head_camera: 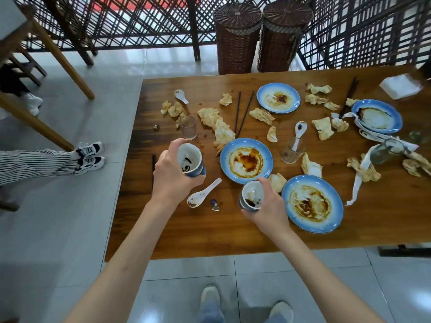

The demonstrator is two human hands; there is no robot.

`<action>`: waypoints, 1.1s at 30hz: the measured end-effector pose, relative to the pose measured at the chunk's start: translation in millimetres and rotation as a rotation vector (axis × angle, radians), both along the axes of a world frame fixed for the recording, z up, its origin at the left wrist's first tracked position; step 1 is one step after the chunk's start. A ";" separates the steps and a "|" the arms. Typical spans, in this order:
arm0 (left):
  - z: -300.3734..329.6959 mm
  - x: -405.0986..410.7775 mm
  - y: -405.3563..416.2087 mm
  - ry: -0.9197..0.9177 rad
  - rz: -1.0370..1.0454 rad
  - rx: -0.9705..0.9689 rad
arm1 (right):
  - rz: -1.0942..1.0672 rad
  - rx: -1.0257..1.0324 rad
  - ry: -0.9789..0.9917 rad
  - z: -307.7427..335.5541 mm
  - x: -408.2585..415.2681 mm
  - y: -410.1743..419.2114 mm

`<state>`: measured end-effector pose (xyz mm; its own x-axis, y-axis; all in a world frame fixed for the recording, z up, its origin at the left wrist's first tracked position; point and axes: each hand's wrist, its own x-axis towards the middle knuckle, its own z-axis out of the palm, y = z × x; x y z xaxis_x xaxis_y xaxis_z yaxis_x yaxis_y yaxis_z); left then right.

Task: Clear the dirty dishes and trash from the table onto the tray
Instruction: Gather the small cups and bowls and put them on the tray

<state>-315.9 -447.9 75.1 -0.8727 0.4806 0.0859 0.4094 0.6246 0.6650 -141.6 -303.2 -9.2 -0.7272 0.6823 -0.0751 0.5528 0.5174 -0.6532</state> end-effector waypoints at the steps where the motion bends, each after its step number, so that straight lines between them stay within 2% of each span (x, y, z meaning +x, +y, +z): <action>1: 2.8 1.6 4.7 0.003 -0.011 0.002 | -0.016 0.012 0.021 4.8 2.3 4.0; 12: 36.2 71.2 103.5 0.010 -0.186 0.042 | -0.160 0.040 0.083 54.9 78.7 82.4; 19: 49.3 165.7 188.1 0.026 -0.256 0.054 | -0.203 0.057 0.102 77.3 183.7 163.3; 26: 47.9 270.5 281.1 0.035 -0.212 0.111 | -0.248 0.095 0.103 89.2 307.4 249.7; 33: 46.5 359.3 383.5 0.018 -0.332 0.153 | -0.318 0.113 0.167 100.1 402.5 331.4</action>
<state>43.4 -64.4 121.6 -0.6693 0.7177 0.1925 0.5855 0.3499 0.7312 260.9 28.2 90.9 -0.4732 0.8734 0.1154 0.5883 0.4108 -0.6965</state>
